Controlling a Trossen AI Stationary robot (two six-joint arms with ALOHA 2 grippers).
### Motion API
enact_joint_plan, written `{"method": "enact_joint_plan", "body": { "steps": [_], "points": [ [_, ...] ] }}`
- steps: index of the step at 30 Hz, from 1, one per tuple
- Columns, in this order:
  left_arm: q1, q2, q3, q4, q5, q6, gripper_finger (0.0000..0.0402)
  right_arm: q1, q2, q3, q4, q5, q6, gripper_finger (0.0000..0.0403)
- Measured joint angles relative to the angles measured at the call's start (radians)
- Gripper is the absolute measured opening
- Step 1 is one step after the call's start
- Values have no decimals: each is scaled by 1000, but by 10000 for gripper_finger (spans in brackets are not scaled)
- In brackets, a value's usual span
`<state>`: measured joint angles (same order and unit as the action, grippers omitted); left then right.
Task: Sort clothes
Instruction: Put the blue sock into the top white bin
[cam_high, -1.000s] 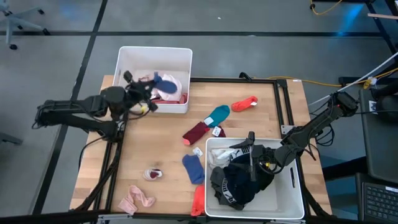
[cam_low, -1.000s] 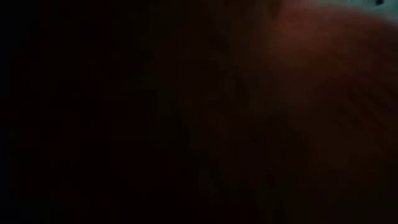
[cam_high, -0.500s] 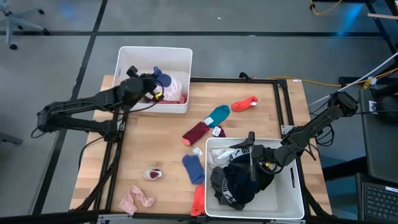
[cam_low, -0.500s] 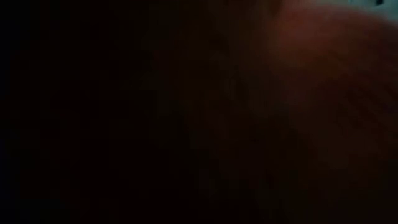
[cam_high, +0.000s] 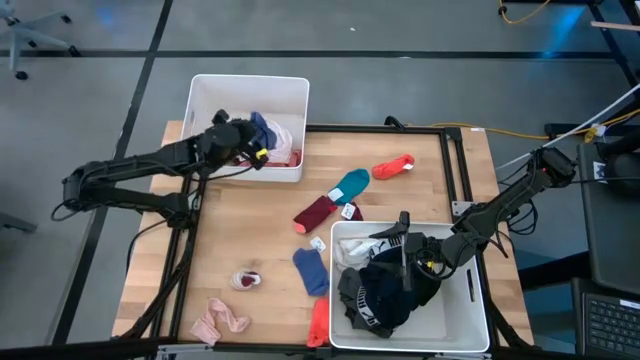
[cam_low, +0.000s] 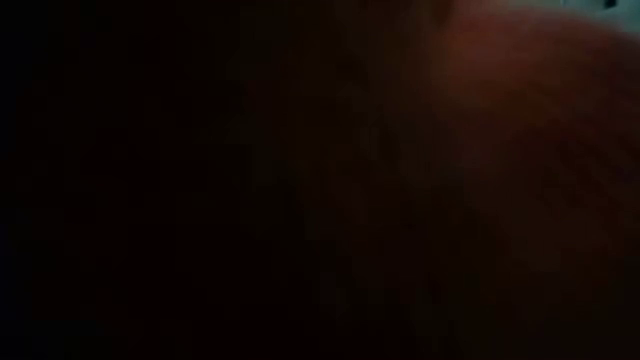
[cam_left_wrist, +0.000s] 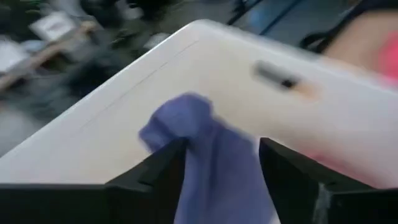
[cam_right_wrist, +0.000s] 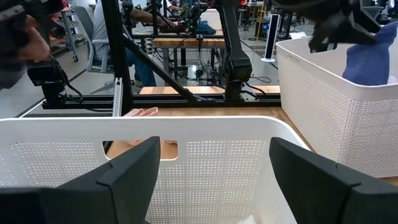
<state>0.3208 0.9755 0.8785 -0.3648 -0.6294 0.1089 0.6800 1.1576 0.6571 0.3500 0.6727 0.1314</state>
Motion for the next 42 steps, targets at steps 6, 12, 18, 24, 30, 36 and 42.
{"method": "enact_joint_plan", "body": {
  "steps": [6,12,18,24,30,36,42],
  "points": [
    [-39,-54,19,22,251,-82,213,0,0,0,0,0,2,303],
    [-136,-48,10,45,542,-104,208,0,0,0,0,0,1,303],
    [-278,0,-31,54,590,-113,207,0,0,0,0,0,-3,303],
    [-406,99,-76,80,590,-104,206,0,0,0,0,0,-4,303],
    [-478,257,-86,139,590,-164,205,0,0,0,0,0,-4,303],
    [-505,400,-86,143,599,-315,205,0,0,0,0,0,3,303],
    [-506,524,-86,150,652,-474,205,0,0,0,1,0,4,303]
  ]
}}
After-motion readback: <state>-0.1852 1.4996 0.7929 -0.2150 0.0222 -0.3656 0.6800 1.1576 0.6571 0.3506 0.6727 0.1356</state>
